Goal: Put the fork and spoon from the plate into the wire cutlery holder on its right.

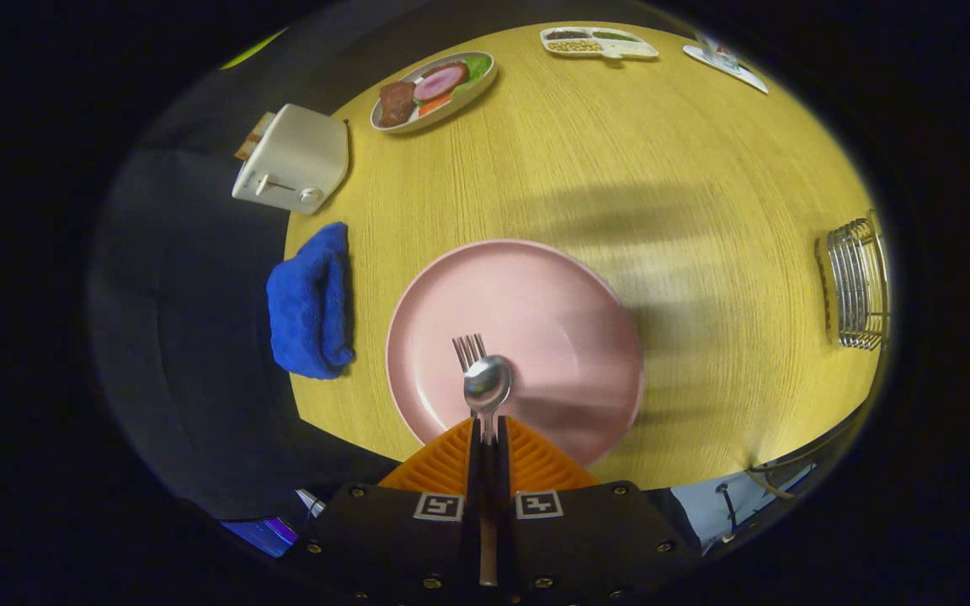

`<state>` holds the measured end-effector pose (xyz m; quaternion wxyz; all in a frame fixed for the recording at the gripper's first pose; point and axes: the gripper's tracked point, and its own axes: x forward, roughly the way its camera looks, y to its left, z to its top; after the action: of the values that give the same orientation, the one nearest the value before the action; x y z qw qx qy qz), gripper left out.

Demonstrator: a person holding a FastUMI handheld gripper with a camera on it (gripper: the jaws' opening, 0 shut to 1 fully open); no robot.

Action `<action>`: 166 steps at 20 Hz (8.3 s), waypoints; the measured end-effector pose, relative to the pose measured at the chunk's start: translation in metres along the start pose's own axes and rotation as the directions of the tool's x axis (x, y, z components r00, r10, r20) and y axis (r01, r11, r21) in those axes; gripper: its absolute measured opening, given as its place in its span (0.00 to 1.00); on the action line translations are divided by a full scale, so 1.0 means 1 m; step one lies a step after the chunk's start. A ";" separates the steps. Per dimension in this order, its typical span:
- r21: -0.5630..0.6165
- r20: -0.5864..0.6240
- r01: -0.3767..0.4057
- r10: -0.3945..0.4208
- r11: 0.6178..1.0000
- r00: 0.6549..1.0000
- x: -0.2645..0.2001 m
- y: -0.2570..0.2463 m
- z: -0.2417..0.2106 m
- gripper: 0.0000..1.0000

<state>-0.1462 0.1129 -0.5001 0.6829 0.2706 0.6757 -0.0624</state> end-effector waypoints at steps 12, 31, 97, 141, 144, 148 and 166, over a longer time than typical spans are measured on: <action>-0.085 0.033 0.020 -0.017 0.996 0.999 -0.026 -0.033 0.004 0.01; -0.343 -0.166 0.140 -0.207 0.929 0.964 0.031 -0.050 -0.020 0.26; 0.553 0.354 -0.285 0.089 0.783 0.931 -0.201 -0.221 0.079 0.07; 0.160 0.248 -0.111 0.069 0.981 0.966 -0.151 -0.064 0.027 0.07; 0.105 0.176 -0.111 0.092 0.988 0.980 -0.124 -0.037 0.010 0.07; 0.036 0.071 -0.094 0.091 0.995 0.993 -0.085 -0.013 -0.012 0.07; -0.156 -0.159 0.048 -0.073 0.987 0.985 0.030 0.013 -0.041 0.07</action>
<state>-0.1741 0.1509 -0.5232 0.6412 0.2015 0.7404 -0.0089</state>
